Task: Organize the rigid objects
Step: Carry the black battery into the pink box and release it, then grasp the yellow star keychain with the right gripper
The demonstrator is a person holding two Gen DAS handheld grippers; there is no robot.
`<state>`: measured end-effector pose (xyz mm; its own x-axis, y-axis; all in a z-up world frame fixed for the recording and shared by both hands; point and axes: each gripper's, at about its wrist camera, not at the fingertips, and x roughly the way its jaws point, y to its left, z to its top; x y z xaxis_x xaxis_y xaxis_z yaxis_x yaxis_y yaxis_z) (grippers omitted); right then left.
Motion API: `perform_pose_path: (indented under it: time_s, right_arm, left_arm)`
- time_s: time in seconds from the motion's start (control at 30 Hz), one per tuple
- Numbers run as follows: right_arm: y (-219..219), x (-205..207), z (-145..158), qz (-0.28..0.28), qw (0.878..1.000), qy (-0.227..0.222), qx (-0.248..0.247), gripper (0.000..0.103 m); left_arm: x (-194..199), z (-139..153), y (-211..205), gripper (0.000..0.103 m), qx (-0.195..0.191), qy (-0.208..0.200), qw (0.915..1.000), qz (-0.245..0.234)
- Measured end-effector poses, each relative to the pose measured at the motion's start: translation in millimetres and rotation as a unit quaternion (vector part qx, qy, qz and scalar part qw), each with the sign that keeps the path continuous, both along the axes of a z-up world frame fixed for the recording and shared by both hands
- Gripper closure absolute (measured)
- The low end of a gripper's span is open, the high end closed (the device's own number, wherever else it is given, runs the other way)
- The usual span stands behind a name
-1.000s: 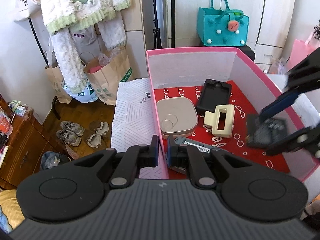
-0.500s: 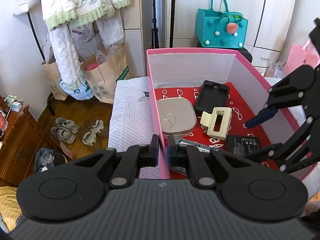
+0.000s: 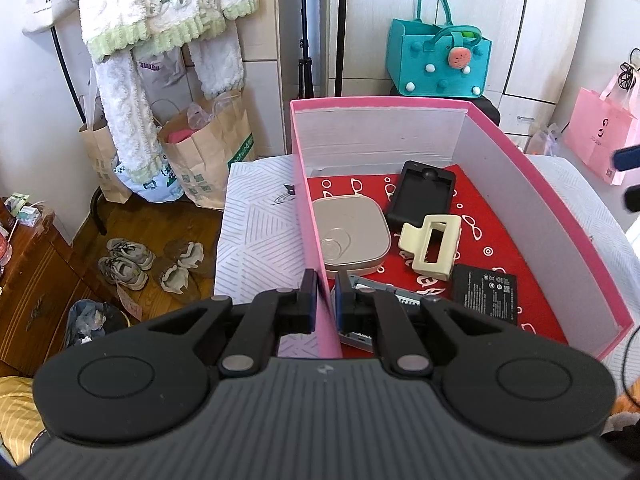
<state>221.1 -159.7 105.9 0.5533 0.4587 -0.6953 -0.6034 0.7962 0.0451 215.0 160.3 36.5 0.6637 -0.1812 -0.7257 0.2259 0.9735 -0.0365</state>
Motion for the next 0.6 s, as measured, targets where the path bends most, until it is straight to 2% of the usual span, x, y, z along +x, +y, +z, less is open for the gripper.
perform_pose_path:
  time_s: [0.13,0.37,0.5,0.6]
  right_arm:
    - [-27.8,-12.1,-15.4,-0.041,0.999,0.013,0.010,0.046]
    - [-62.4,-37.3,-88.9,-0.123,0.988,0.053,0.075,0.044]
    - [-65.4,-57.5,-119.8,-0.158,0.986,0.025,0.052,0.043]
    - [-53.5,-63.8,-134.9,-0.150,0.988,0.018,0.028,0.039]
  left_arm:
    - [0.0,0.2,0.1,0.095,-0.001,0.000,1.0000,-0.001]
    - [0.0,0.3,-0.1,0.095,0.001,0.000,1.0000,-0.004]
    - [0.1,0.5,-0.3,0.094,0.007,-0.001,0.9999,-0.010]
    - [1.9,1.1,0.1,0.094,0.005,0.002,0.9999,-0.013]
